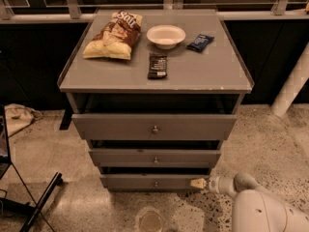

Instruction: Close bottom drawer

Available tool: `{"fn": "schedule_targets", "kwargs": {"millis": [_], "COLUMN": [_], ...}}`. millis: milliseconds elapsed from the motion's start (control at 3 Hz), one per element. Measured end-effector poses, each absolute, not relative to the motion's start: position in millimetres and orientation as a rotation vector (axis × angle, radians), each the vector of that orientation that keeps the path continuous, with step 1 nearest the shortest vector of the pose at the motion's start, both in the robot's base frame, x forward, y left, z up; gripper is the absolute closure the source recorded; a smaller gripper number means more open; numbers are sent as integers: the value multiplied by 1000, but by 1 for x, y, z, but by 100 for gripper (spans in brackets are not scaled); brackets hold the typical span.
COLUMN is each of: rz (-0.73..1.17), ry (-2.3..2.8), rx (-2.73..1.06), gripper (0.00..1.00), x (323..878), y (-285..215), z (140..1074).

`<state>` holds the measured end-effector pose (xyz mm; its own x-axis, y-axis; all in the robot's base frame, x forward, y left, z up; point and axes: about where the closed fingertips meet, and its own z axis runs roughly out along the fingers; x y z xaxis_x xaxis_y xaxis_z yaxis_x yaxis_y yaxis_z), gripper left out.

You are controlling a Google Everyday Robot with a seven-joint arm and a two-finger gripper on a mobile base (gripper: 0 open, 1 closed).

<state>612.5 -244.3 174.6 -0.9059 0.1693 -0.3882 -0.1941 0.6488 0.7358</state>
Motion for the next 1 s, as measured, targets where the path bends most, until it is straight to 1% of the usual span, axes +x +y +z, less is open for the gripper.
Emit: {"fn": "schedule_targets", "kwargs": {"millis": [667, 1000], "rz": [1127, 1127], "ry": [2424, 2424], "rx": [8, 8], "gripper": [100, 100], "x": [626, 622], "y": [-246, -244], "z": [175, 175]}}
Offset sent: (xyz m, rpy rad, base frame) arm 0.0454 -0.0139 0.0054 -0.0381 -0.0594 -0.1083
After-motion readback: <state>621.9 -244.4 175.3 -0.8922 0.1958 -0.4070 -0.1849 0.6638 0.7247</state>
